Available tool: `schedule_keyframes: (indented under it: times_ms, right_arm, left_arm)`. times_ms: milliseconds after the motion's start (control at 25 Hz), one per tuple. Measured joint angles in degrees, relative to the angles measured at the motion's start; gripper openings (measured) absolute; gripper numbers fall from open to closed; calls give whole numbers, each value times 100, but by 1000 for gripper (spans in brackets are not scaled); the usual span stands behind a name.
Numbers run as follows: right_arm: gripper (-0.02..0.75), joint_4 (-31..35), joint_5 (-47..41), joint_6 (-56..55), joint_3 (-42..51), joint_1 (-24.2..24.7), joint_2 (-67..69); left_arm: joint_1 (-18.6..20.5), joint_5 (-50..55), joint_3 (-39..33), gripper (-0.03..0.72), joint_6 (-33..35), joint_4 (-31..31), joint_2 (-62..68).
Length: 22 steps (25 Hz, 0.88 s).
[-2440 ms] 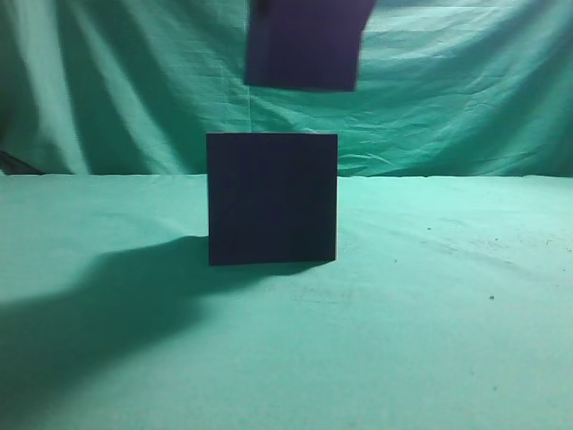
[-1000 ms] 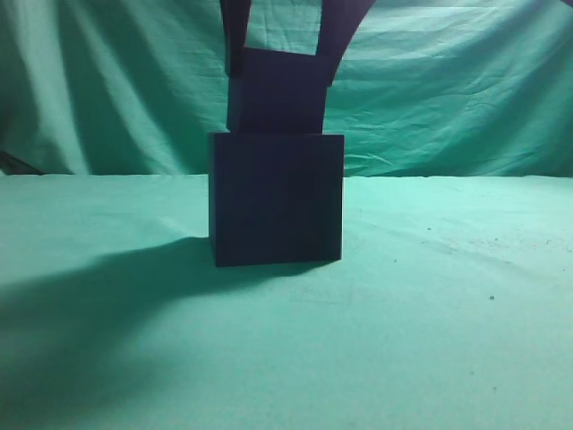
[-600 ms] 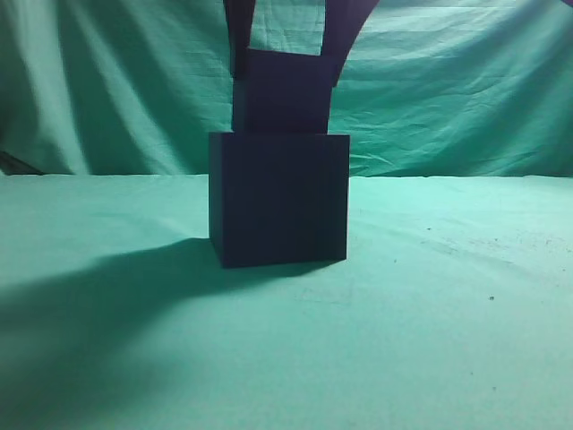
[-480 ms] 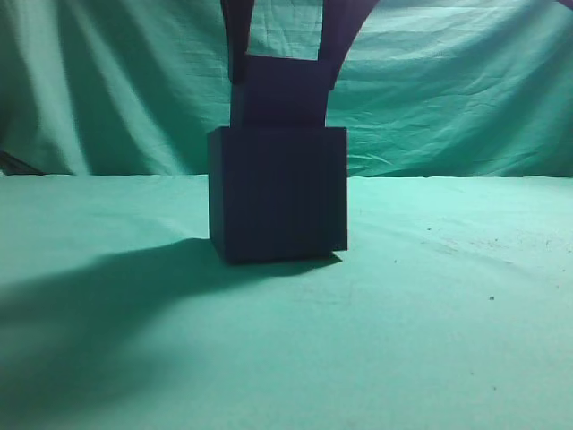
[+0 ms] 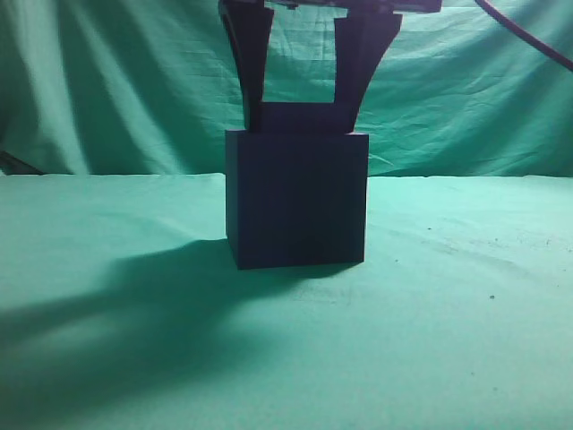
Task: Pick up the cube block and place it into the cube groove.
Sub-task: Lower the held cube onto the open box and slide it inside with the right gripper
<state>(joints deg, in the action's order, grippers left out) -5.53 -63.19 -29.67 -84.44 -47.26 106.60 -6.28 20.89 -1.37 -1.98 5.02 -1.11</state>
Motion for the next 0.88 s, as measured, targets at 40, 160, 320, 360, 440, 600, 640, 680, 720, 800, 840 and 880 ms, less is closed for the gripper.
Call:
schedule_keyframes:
  times_ms: [40, 160, 320, 360, 440, 600, 640, 680, 720, 800, 840, 880]
  right_arm:
    - [432, 5, -4, 0, 0, 0, 0]
    - [432, 5, 6, 0, 0, 0, 0]
    - [432, 5, 40, 0, 0, 0, 0]
    - [432, 5, 39, 0, 0, 0, 0]
    - [432, 5, 14, 10, -49, 0, 3]
    - [575, 14, -216, 192, -508, 0, 26]
    - [561, -24, -314, 236, -664, 0, 26]
    - [561, -69, -423, 288, -863, 0, 26]
    - [561, -139, -541, 297, -1065, 0, 26]
    - [513, -314, -702, 311, -1440, 0, 26]
    - [470, -415, -716, 338, -1621, 0, 26]
    - [419, -474, -729, 355, -1760, 0, -2]
  left_arm:
    - [0, 0, 0, 0, 0, 0, 0]
    - [0, 0, 0, 0, 0, 0, 0]
    - [0, 0, 0, 0, 0, 0, 0]
    - [0, 0, 0, 0, 0, 0, 0]
    - [0, 0, 0, 0, 0, 0, 0]
    - [0, 0, 0, 0, 0, 0, 0]
    - [0, 0, 0, 0, 0, 0, 0]
    - [0, 0, 0, 0, 0, 0, 0]
    - [0, 0, 0, 0, 0, 0, 0]
    - [0, 0, 0, 0, 0, 0, 0]
    - [0, 0, 0, 0, 0, 0, 0]
    - [0, 0, 0, 0, 0, 0, 0]
